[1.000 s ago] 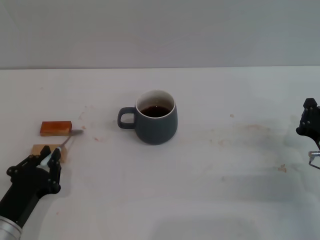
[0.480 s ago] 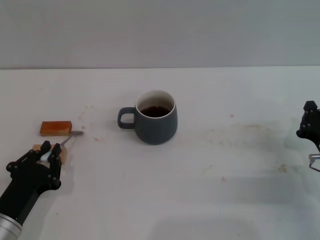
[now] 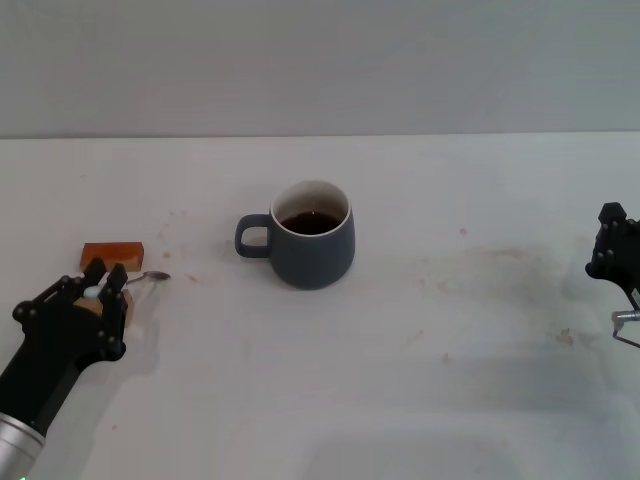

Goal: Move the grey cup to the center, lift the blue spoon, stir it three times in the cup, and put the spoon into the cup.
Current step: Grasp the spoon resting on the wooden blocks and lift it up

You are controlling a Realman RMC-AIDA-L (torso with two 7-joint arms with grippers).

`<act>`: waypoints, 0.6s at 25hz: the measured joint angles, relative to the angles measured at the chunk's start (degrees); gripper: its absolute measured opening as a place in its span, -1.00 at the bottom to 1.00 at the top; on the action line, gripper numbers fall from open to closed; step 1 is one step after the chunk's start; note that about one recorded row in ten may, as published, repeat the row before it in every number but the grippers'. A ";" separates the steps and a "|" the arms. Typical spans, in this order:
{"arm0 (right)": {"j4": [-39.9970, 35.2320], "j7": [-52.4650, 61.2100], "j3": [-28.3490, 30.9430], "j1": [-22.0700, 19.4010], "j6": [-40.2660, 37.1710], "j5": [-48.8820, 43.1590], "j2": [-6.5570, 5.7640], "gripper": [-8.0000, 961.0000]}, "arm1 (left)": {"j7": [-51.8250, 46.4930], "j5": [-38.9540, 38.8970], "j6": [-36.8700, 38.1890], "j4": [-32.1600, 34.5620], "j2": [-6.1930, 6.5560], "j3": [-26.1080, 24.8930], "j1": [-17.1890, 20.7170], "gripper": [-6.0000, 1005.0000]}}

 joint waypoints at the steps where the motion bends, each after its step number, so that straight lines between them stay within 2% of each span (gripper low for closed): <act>1: -0.01 0.00 -0.23 -0.09 -0.02 0.00 -0.01 -0.99 | 0.34 0.00 0.17 -0.45 0.17 -0.03 -0.10 -0.62; 4: -0.01 0.00 -0.35 -0.30 -0.07 0.00 -0.01 -0.99 | 0.68 0.03 0.32 -0.89 0.31 -0.04 -0.15 -0.62; 6: 0.00 0.00 -0.41 -0.54 -0.12 0.00 0.01 -0.99 | 1.27 0.10 0.63 -3.01 1.37 -0.06 -0.12 -0.62; 10: 0.10 0.00 -0.44 -0.64 -0.13 0.00 0.05 -0.99 | 1.27 0.10 0.64 -3.85 1.82 -0.05 -0.10 -0.63; 12: 0.16 0.00 -0.45 -0.76 -0.18 0.00 0.06 -0.99 | 1.27 0.11 0.62 -4.77 2.29 0.04 -0.09 -0.63; 14: 0.24 0.00 -0.46 -0.84 -0.21 0.00 0.10 -0.99 | 1.27 0.11 0.35 -6.71 3.40 0.18 -0.10 -0.63; 15: 0.38 0.00 -0.46 -0.92 -0.23 0.00 0.12 -0.99 | 1.27 0.11 0.35 -6.71 3.40 0.18 -0.10 -0.63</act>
